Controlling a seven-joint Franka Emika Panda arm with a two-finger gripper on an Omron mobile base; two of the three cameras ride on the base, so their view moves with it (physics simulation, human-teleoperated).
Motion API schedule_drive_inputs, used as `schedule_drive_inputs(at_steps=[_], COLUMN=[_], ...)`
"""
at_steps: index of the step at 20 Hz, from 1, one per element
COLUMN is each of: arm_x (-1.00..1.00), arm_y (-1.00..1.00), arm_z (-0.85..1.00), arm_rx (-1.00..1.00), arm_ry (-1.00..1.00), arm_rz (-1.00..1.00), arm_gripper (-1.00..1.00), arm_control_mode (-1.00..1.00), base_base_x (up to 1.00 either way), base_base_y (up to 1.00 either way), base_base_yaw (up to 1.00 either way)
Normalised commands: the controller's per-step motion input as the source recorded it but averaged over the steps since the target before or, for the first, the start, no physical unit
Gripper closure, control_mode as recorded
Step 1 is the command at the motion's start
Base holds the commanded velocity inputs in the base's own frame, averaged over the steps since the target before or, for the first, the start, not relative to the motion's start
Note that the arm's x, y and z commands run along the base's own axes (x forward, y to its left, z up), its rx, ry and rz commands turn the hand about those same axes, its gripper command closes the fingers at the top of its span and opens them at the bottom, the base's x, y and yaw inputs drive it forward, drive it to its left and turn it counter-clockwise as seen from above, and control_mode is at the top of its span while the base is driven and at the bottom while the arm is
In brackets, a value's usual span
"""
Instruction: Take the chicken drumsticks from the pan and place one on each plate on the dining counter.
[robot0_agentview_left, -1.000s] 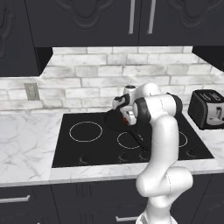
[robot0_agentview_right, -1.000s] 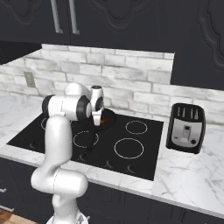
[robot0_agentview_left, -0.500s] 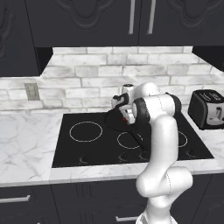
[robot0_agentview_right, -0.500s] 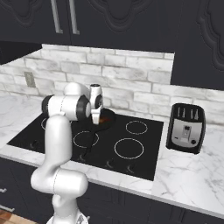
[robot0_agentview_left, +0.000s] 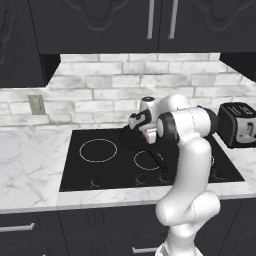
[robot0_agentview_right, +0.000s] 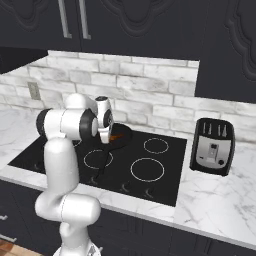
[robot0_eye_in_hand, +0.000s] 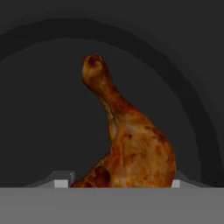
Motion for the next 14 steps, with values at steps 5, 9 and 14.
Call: schedule_drive_inputs(at_steps=[5,9,14], arm_x=[-0.96,-1.0,-1.0], arm_y=[-0.12,-0.29,-0.37], arm_z=[0.65,0.64,0.72], arm_rx=[0.0,0.0,0.0], arm_ry=[-0.18,-0.19,-0.14], arm_rz=[-0.03,-0.08,-0.06], arm_gripper=[1.0,1.0,1.0], arm_control_mode=[-1.0,-1.0,-1.0], base_base_x=[0.0,0.0,0.0], base_base_y=[0.0,0.0,0.0], base_base_yaw=[0.0,0.0,0.0])
